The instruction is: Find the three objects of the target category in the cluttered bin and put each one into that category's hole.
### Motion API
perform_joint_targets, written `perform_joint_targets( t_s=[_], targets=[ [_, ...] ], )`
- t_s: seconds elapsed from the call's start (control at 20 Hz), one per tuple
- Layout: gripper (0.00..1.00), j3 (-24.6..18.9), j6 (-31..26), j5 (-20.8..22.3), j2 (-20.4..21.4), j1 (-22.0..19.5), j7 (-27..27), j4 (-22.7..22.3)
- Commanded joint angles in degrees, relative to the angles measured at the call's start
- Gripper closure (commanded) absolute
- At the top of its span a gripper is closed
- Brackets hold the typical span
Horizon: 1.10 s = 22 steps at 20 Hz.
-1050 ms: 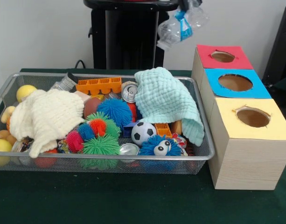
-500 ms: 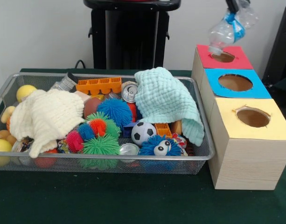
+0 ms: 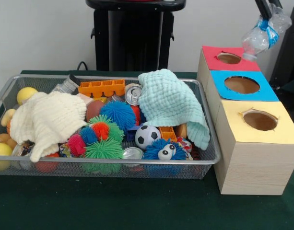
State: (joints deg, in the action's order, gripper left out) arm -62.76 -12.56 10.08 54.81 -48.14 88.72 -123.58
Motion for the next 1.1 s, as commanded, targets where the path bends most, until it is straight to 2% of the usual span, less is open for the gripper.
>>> perform_joint_targets(
  t_s=[0.05,0.15,0.6,0.95,1.1],
  targets=[
    [1.00,9.47,-2.29,2.53,-4.22,2.47,7.21,-2.52],
    [1.00,10.77,-2.68,3.24,-5.03,3.12,6.41,-2.23],
    [1.00,11.24,-0.56,4.14,-8.05,3.08,5.59,-2.73],
    [1.00,9.98,1.50,4.51,-9.40,2.30,5.43,-3.17],
    [1.00,8.09,1.22,4.26,-10.10,1.44,4.82,-3.32]
  ],
)
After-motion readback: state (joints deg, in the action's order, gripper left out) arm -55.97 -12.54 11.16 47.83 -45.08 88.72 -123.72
